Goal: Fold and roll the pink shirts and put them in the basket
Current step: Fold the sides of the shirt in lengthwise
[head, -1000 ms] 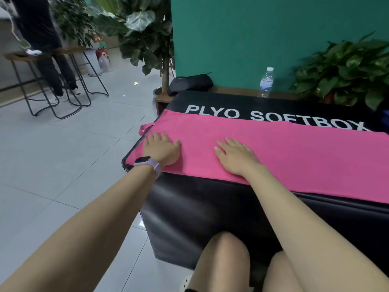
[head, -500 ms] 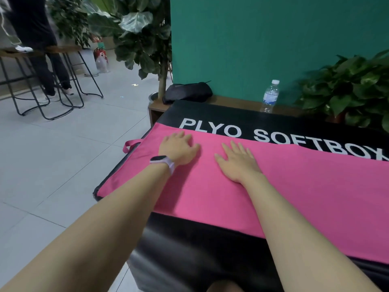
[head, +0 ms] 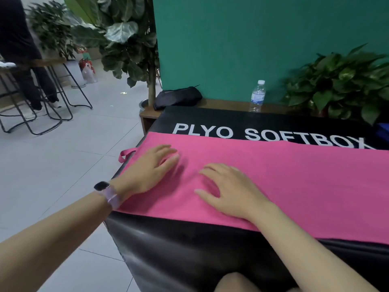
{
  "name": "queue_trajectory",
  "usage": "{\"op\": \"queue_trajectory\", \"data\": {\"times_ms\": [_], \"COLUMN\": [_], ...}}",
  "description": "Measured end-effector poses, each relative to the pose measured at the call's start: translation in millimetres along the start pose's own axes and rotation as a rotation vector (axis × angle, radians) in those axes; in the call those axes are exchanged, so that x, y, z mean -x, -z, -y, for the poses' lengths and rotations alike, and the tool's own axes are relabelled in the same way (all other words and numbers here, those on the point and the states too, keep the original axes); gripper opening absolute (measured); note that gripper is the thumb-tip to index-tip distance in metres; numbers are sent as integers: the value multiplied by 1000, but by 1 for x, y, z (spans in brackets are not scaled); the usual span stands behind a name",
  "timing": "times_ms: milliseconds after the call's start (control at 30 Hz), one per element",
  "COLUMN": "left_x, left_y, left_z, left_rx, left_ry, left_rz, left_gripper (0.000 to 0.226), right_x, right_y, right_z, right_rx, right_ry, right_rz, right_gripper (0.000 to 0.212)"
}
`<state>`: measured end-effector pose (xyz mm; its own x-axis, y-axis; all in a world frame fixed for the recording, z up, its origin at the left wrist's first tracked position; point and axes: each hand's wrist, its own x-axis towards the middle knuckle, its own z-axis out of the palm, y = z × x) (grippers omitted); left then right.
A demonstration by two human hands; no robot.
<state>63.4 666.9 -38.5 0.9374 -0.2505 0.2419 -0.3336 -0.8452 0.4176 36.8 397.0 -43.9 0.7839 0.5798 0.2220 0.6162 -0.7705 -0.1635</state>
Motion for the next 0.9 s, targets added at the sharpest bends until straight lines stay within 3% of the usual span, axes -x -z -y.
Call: {"op": "queue_trajectory", "data": {"times_ms": [67,133,300,433,567,733,833,900], "left_x": [59,101,122,132,137,136,126,114], "left_y": [-4,-11,-1,12,33,48,58,64], "left_z": [-1,5,20,30,36,34,36,38], "left_rx": [-154,-333,-487,-313,-92,-12,240,441], "left_ry": [-120,-142,-114,-33,42,146,248,331], "left_rz": [77,50,-67,-101,-157,-237,-234,-268], "left_gripper": [83,102,91,69,25,16,8,18], "right_x": [34,59,75,87,103,115,110,97], "right_y": [-6,-10,-12,-12,-1,14,35,51], "right_z": [5,5,4,6,1,-4,-15,-24], "right_rx": [57,150,245,194,46,29,-155,-193], "right_ry": [-5,8,-4,-44,-94,-197,-323,-348], "right_rz": [117,187,175,151,115,0,-65,-137], "right_gripper": [86,94,79,68,51,38,23,28]}}
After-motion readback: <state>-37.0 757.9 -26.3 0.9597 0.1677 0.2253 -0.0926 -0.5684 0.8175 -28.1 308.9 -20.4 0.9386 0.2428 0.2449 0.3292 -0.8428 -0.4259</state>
